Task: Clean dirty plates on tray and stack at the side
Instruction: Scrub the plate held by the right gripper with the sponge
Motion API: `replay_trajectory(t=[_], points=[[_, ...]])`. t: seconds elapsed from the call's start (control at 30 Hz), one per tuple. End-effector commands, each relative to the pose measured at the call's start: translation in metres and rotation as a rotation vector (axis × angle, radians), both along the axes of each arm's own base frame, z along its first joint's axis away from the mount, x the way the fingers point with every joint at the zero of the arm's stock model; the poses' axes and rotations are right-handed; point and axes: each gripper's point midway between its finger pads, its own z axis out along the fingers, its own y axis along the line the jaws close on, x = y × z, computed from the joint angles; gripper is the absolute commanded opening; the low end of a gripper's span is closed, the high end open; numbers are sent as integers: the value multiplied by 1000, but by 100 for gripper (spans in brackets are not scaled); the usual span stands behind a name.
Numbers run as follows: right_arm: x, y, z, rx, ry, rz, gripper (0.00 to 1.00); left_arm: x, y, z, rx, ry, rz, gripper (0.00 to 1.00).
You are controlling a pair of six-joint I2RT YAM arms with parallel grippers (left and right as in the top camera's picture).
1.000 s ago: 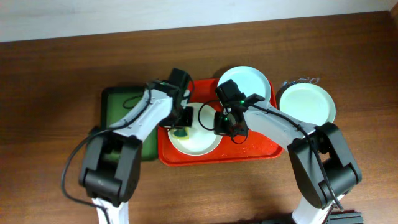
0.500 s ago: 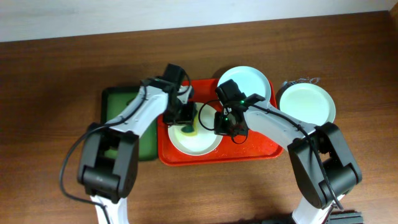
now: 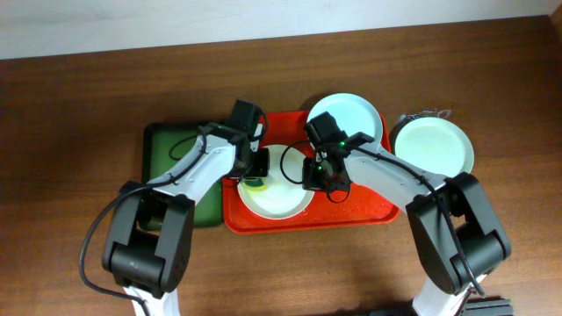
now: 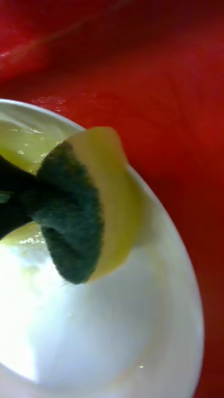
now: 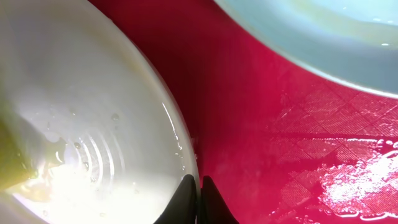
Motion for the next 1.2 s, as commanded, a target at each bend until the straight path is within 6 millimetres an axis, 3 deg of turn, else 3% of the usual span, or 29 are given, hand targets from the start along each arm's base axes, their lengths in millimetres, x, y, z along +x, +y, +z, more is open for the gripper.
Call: replay_trajectory(t=[0.0, 0.17, 0.27, 0.4, 0.53, 0.63, 0.7, 0.83, 0.97, 1.17], points=[[-3, 0, -5, -8, 13, 3, 4, -19, 14, -29, 62, 71, 38, 0], [-3, 0, -5, -6, 10, 3, 4, -45, -13, -55, -59, 220, -5, 0], [-3, 0, -5, -7, 11, 3, 4, -54, -34, -52, -156, 261, -35, 0], [-3, 0, -5, -7, 11, 3, 4, -45, -57, -24, -279, 262, -88, 0], [-3, 0, -5, -7, 11, 3, 4, -26, -60, 26, -298, 184, -138, 0], [-3, 0, -5, -6, 10, 3, 4, -11, -49, 57, -234, 65, -129, 0], [-3, 0, -5, -7, 11, 3, 4, -3, -35, 63, -156, 7, -108, 0], [-3, 0, -5, -7, 11, 3, 4, 3, -12, 51, -23, -23, -72, 0], [-3, 0, -5, -7, 11, 3, 4, -3, -10, 30, 6, 6, -64, 0], [-3, 0, -5, -7, 11, 3, 4, -20, -19, -32, 48, 110, -72, 0]])
